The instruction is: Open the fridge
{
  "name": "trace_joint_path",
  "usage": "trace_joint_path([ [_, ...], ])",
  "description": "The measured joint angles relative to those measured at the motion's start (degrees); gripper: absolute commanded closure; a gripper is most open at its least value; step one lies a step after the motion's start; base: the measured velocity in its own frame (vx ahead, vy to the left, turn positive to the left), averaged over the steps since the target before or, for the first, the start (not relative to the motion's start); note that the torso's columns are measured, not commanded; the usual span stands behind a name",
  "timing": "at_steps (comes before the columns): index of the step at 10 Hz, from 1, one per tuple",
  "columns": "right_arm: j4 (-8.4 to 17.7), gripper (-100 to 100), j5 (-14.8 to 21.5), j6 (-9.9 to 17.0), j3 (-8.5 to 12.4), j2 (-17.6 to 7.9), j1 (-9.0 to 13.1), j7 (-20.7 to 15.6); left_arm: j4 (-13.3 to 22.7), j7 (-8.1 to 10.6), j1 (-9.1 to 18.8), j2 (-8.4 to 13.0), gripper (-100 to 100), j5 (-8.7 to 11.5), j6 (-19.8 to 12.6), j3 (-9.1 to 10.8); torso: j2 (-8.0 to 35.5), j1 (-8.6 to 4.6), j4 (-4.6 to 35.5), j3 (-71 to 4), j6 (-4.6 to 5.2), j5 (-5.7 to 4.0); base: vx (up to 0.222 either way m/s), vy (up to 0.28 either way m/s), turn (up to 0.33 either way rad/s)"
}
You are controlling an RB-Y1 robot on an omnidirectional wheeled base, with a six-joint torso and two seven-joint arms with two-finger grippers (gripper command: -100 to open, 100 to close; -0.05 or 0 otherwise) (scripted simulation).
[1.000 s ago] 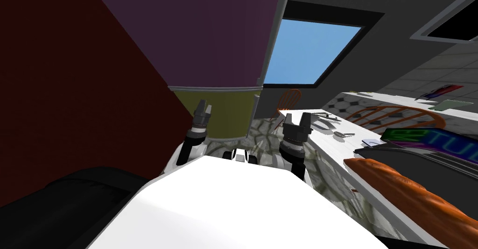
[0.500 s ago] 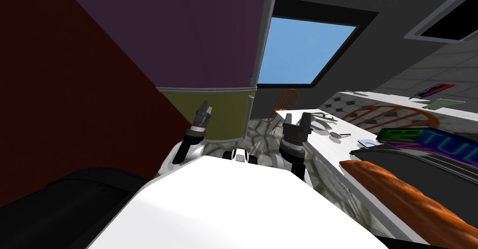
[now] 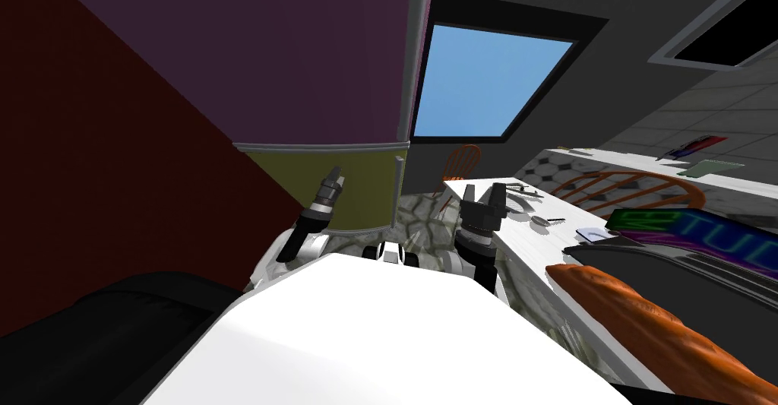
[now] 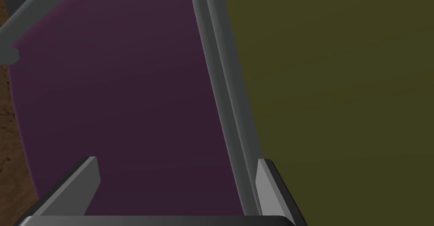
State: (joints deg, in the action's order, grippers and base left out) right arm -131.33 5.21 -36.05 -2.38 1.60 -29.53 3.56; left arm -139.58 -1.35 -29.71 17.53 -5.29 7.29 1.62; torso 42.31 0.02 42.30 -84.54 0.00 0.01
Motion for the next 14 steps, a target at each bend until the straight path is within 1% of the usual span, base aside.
trace_joint_path([
  [1,0.00,0,0.00,0.00,0.00,0.00,0.00,0.00,-0.21,0.16,0.12,0.49,-100,0.09,-1.37,0.28,-0.02,-0.02,-0.01,-0.02,0.00,-0.02,0.046,-0.092,-0.024],
  [2,0.00,0,0.00,0.00,0.00,0.00,0.00,0.00,-0.13,0.38,-0.32,1.23,-100,0.24,-2.36,0.78,-0.03,-0.05,-0.02,-0.03,0.00,-0.02,0.075,-0.121,-0.035],
  [3,0.00,0,0.00,0.00,0.00,0.00,0.00,0.00,0.34,0.47,-0.07,1.96,-100,0.17,-3.70,0.99,-0.12,-0.12,-0.04,-0.08,0.01,-0.04,0.059,-0.084,-0.010],
  [4,0.00,0,0.00,0.00,0.00,0.00,0.00,0.00,0.45,0.53,-0.05,2.36,-100,0.19,-4.71,1.15,-0.05,0.03,-0.02,-0.05,-0.01,-0.01,0.055,-0.073,-0.028],
  [6,0.00,0,0.00,0.00,0.00,0.00,0.00,0.00,0.06,0.68,-0.15,3.80,-100,0.10,-8.04,1.57,-0.07,-0.07,-0.02,-0.05,0.01,-0.02,0.084,-0.118,-0.041],
  [7,0.00,0,0.00,0.00,0.00,0.00,0.00,0.00,0.23,0.97,-0.71,5.01,-100,0.31,-9.48,2.28,-0.08,-0.12,-0.03,-0.06,-0.01,-0.04,0.062,-0.094,-0.003],
  [9,0.00,0,0.00,0.00,0.00,0.00,0.00,0.00,0.63,1.25,-0.54,6.28,-100,0.36,-12.02,2.79,0.03,-0.01,0.01,0.02,0.00,0.00,0.068,-0.115,-0.039],
  [10,0.00,0,0.00,0.00,0.00,0.00,0.00,0.00,0.77,1.51,-0.36,7.54,-100,0.53,-13.86,3.36,-0.05,-0.06,-0.01,-0.03,0.00,-0.02,0.092,-0.123,-0.039],
  [11,0.00,0,0.00,0.00,0.00,0.00,0.00,0.00,1.00,1.71,-0.91,8.56,-100,0.52,-15.18,3.81,-0.08,-0.05,-0.03,-0.06,-0.01,-0.02,0.065,-0.092,-0.002],
  [12,0.00,0,0.00,0.00,0.00,0.00,0.00,0.00,1.10,1.76,-0.99,8.99,-100,0.47,-16.25,3.95,0.00,0.06,-0.01,-0.01,-0.01,0.01,0.056,-0.097,-0.023],
  [13,0.00,0,0.00,0.00,0.00,0.00,0.00,0.00,0.82,1.87,-0.93,9.88,-100,0.51,-17.97,4.22,0.03,0.03,0.01,0.01,0.00,0.01,0.073,-0.127,-0.040],
  [14,0.00,0,0.00,0.00,0.00,0.00,0.00,0.00,0.67,2.15,-0.84,11.27,-100,0.72,-20.02,4.79,-0.03,-0.09,-0.01,-0.02,0.00,-0.03,0.124,-0.134,-0.046],
])
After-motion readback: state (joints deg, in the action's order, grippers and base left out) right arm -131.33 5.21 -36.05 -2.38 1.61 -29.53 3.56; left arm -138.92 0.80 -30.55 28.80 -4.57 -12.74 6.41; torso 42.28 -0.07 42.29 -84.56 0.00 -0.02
